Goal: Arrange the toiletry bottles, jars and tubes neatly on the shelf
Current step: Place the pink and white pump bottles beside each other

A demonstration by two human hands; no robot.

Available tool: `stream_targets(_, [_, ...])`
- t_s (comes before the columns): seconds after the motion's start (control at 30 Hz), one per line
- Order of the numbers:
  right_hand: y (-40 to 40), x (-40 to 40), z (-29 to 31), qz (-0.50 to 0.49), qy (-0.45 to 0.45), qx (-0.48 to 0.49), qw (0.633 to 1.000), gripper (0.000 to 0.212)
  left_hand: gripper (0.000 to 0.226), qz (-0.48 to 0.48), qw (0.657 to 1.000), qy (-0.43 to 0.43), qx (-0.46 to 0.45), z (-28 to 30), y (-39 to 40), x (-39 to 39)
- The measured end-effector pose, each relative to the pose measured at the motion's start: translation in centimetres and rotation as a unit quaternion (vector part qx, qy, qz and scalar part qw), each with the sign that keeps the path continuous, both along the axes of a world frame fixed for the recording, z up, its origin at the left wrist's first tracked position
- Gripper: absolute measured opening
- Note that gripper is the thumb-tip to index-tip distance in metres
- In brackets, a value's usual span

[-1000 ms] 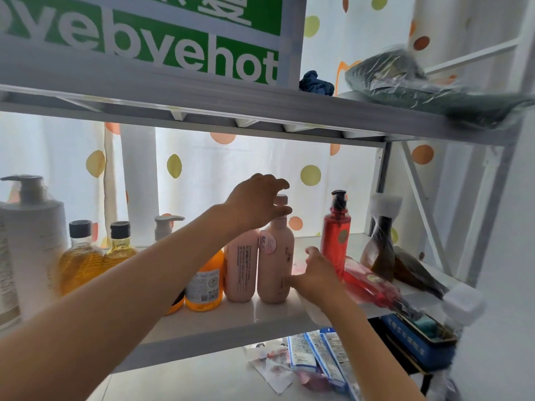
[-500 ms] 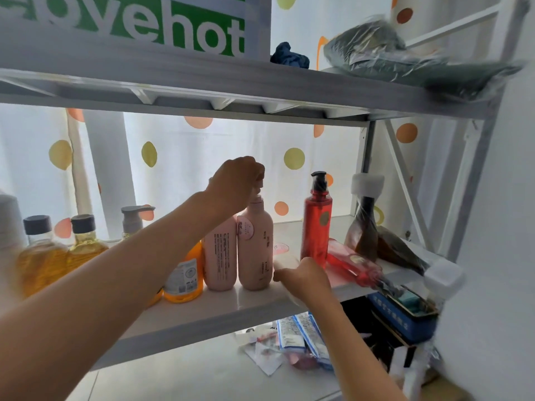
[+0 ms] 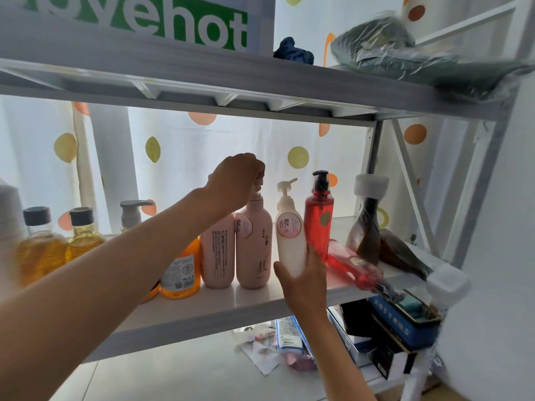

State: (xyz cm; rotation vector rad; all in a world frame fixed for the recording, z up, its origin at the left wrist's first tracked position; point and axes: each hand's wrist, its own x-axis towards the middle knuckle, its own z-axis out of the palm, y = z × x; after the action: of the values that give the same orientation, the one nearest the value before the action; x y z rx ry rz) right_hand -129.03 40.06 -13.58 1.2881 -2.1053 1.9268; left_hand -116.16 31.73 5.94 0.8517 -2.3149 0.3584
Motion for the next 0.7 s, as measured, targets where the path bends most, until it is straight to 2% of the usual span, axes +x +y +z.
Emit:
stream_targets(0.1, [-0.2,0.1,-0.2,0.014,-0.008,-0.04,0.999,0.078,0.009,-0.001,1.0,0.003,-0.003,-0.1,0.0,-0.1])
stream_targets(0.2, [-0.8,0.5,-0.5,0.019,0.001,-0.042,0.999,0.086,0.008,0.004,1.0,-0.001,-0.003,0.0,0.0,-0.1])
stream_targets(0.33, [-1.8,1.1,-0.5,0.015,-0.036,-0.044,0.998,0.096,0.006,0.0,1.0,-0.004,-0.006,0.1,-0.2,-0.1])
stream_targets(0.43, [-2.4,0.6,-0.4,0.022,-0.067,-0.052,0.996,0.095,0.007,0.0,1.0,-0.008,-0.009,0.0,-0.2,-0.1])
stream_targets(0.6, [-2.3,-0.4,-1.1,0.043,-0.017,-0.028,0.999,0.095,0.009,0.003,1.0,-0.009,-0.013,0.0,-0.2,-0.1])
stream_targets(0.7, [-1.9,-0.3,-1.6,0.081,-0.02,-0.021,0.996,0.088,0.007,0.007,1.0,-0.004,-0.01,-0.2,-0.5,-0.1])
